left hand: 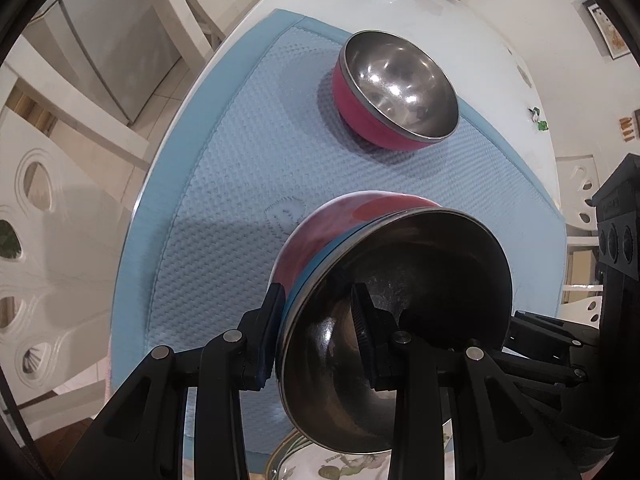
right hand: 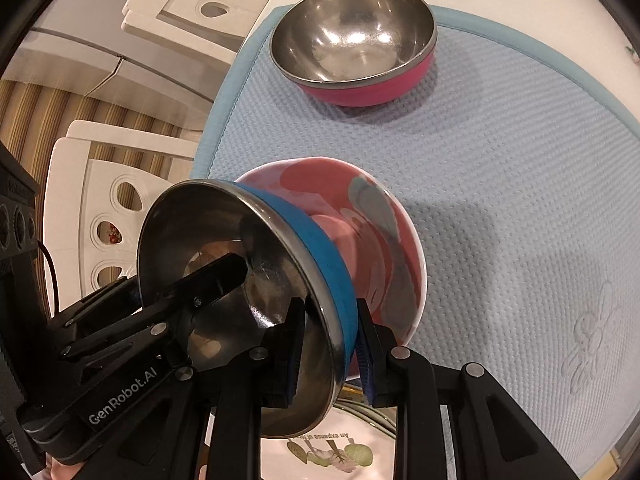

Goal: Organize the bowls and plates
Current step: 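Lower the blue steel bowl into the pink patterned bowl with the right tool, then open the right tool and move it to the pink steel bowl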

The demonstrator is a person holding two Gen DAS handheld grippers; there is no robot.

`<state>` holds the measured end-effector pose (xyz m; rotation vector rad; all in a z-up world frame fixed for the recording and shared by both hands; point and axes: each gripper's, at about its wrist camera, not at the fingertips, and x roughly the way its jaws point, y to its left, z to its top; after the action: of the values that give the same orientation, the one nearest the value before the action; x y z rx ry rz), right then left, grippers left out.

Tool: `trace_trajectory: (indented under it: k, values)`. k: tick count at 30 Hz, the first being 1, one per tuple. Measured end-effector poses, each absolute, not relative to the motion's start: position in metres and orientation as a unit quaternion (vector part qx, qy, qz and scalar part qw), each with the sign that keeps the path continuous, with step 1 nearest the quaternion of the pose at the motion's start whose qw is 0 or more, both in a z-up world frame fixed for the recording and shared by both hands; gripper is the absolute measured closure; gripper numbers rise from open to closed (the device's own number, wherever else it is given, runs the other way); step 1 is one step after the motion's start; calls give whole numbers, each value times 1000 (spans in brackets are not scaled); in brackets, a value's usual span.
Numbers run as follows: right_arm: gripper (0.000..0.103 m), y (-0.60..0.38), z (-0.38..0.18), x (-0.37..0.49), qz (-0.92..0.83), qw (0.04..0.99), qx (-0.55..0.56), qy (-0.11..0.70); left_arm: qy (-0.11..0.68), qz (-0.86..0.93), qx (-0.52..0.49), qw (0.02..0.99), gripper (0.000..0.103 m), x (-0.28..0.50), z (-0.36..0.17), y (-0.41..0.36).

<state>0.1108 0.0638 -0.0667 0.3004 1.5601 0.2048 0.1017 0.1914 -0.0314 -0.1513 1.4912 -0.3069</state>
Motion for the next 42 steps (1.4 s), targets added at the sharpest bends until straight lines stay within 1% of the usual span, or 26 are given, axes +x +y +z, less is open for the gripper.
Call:
trace_trajectory:
  k: [10,15,34,42]
  values:
    - [79,58,-66,114,90,696,135,700,677,-135,-64,721,73,103,-35,190]
    - [79,55,-66,111,92,698,132,698,679,-135,-37,721,73,102,-36,183]
    - [79,42,-53,99,84,706,140,689,680,-146,-34,718,72,98,-30,188]
    - [79,34,-33,93,101,713,130,682,673,-161,-49,721,71,93,-10,196]
